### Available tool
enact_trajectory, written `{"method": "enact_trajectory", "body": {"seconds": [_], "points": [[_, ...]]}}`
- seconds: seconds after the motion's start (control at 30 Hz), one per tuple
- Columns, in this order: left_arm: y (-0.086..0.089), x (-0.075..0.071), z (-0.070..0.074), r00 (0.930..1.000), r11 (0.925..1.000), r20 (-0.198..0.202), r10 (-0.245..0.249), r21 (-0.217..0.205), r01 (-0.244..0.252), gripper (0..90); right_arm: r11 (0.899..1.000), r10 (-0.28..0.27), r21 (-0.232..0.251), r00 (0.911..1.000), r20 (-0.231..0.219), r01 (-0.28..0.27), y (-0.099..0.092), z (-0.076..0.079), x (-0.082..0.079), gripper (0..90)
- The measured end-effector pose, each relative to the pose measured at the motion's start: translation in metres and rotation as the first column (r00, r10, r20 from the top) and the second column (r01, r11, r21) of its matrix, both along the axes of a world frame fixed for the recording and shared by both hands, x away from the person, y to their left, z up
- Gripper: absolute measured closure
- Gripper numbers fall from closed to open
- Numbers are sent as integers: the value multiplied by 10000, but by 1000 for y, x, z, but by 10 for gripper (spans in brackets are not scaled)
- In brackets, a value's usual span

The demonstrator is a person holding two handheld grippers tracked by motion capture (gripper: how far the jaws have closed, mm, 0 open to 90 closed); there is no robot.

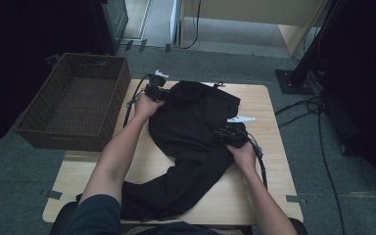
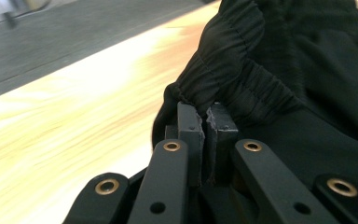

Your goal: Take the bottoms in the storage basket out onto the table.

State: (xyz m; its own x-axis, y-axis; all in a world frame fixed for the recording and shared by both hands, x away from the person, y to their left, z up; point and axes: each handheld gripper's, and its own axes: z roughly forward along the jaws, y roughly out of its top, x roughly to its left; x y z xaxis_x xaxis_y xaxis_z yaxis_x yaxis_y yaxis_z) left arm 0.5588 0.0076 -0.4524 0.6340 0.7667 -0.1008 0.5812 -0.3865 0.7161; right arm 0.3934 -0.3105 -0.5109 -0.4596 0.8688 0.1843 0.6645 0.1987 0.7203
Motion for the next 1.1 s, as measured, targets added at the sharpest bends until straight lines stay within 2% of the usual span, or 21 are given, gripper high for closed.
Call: {"method": "enact_trajectory", "body": {"seconds": [0.03,0.1,0.17,0.27,0.37,0.57,0.7,0.73,0.8,0.87,0.93,1.0,1.03,1.1], "points": [[6,3,-2,9994,9995,-102,325,-14,-326,867,10000,-82,-15,9999,65,83,-1,1,0,695],[12,6,-5,9971,9978,-417,644,-137,-650,859,9991,-345,-222,9991,249,351,-6,3,1,677],[15,7,-8,9949,9960,-722,710,-488,-746,808,9957,-757,-497,9963,410,777,-14,4,2,653],[16,6,-6,9936,9945,-937,628,-774,-701,684,9923,-1236,-76,9919,275,1239,-26,4,5,601],[17,1,1,9970,9949,-619,469,-867,-522,647,9903,-1352,346,9907,135,1347,-33,8,5,599],[24,-15,13,9992,9963,-235,338,-778,-355,631,9939,-1063,327,9935,403,1050,-28,22,-3,632],[27,-31,17,9999,9983,99,-103,-579,108,696,9975,-641,321,9975,313,631,-20,32,-11,715],[27,-34,17,9997,9986,35,-242,-475,244,713,9984,-510,274,9981,354,501,-19,33,-12,720],[27,-38,16,9992,9974,-30,-398,-610,395,776,9989,-375,286,9989,273,367,-15,36,-15,733],[26,-40,13,9983,9949,-112,-578,-832,567,797,9991,-303,317,9993,237,296,-13,36,-17,729],[22,-42,5,9961,9907,-362,-807,-1132,761,784,9990,-192,408,9995,235,182,-11,35,-20,707],[16,-42,-3,9948,9915,-490,-888,-999,836,756,9992,21,395,10000,56,-23,-10,32,-22,710],[13,-41,-8,9935,9918,-617,-961,-899,903,756,9997,116,217,9999,67,-117,-9,31,-23,718],[8,-42,-17,9931,9913,-750,-899,-1030,820,754,9997,181,138,9997,-144,-179,-9,27,-24,723]]}}
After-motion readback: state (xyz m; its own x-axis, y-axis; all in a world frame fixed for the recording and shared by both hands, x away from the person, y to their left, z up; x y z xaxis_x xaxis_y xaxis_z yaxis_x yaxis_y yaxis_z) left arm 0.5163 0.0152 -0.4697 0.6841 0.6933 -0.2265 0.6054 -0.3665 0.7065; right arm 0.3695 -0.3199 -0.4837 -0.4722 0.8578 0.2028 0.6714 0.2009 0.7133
